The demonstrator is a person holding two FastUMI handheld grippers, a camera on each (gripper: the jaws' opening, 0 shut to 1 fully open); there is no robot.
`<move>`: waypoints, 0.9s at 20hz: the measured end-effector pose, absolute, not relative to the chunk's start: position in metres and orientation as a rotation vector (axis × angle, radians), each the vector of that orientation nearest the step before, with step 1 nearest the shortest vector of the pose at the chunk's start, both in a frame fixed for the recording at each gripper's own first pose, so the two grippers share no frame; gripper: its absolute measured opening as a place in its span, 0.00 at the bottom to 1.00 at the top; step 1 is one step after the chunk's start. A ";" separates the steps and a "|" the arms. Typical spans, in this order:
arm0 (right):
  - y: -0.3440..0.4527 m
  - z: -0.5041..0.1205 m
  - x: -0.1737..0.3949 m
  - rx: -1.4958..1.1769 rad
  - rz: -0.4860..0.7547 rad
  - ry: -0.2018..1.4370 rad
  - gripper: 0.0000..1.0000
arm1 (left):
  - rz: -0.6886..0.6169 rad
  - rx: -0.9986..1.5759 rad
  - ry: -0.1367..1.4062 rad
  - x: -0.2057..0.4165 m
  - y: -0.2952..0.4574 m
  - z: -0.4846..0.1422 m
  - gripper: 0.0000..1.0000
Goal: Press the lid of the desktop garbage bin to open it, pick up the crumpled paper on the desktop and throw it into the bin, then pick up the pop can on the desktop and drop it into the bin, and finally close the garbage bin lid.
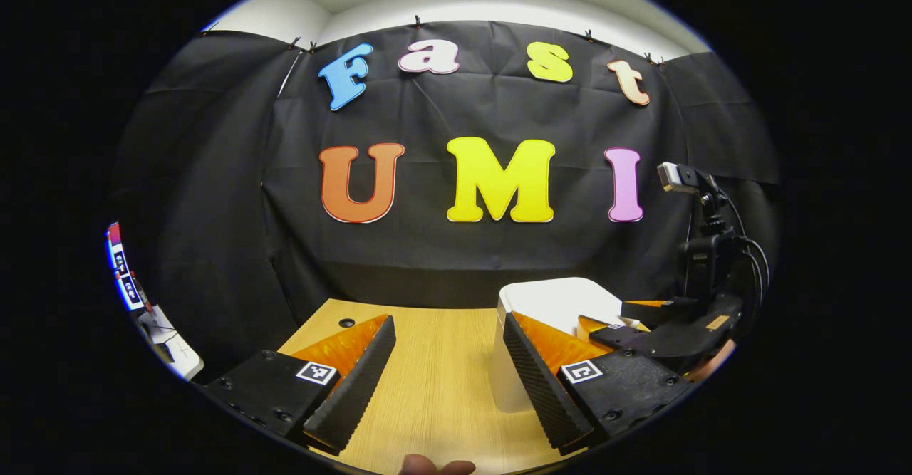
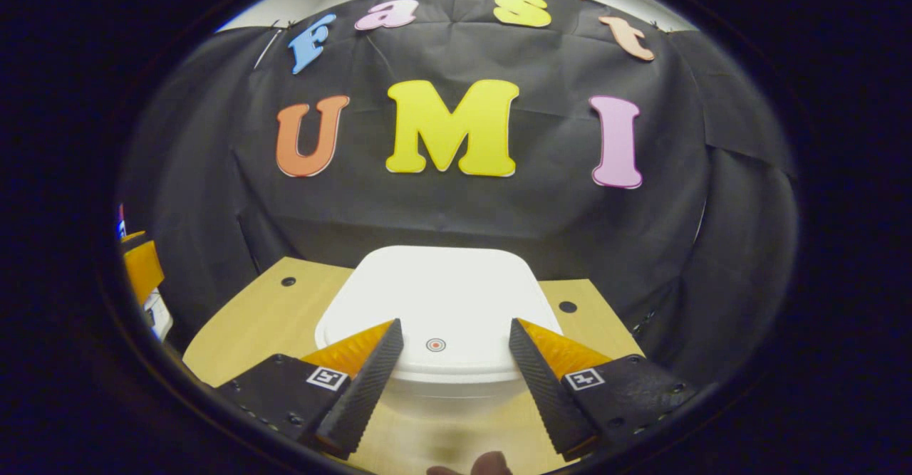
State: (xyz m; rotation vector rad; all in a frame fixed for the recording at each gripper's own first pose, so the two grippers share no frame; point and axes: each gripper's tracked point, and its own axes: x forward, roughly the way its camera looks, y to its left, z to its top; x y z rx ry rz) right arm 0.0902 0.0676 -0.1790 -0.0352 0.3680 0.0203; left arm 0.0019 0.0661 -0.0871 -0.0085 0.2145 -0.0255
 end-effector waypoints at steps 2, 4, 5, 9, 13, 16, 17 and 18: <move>0.069 -0.175 0.087 -0.037 0.034 0.352 0.94 | -0.030 -0.002 0.198 0.005 0.061 -0.078 0.98; 0.062 -0.164 0.087 -0.019 0.029 0.331 0.94 | -0.037 0.001 0.179 0.009 0.056 -0.070 0.98; 0.054 -0.158 0.088 -0.013 0.013 0.317 0.94 | -0.039 0.003 0.169 0.012 0.052 -0.066 0.98; 0.017 -0.130 0.081 -0.052 -0.027 0.249 0.95 | -0.048 0.005 0.137 0.023 0.035 -0.047 0.98; -0.022 -0.088 0.073 -0.052 -0.060 0.144 0.94 | -0.058 0.012 0.082 0.032 0.014 -0.019 0.98; -0.042 -0.050 0.060 -0.030 -0.063 0.069 0.94 | -0.057 -0.013 0.046 0.033 -0.001 -0.001 0.98; -0.048 -0.041 0.056 -0.020 -0.063 0.049 0.94 | -0.055 -0.022 0.034 0.032 -0.005 0.004 0.98; -0.052 -0.030 0.053 -0.012 -0.062 0.026 0.94 | -0.055 -0.028 0.025 0.032 -0.010 0.009 0.98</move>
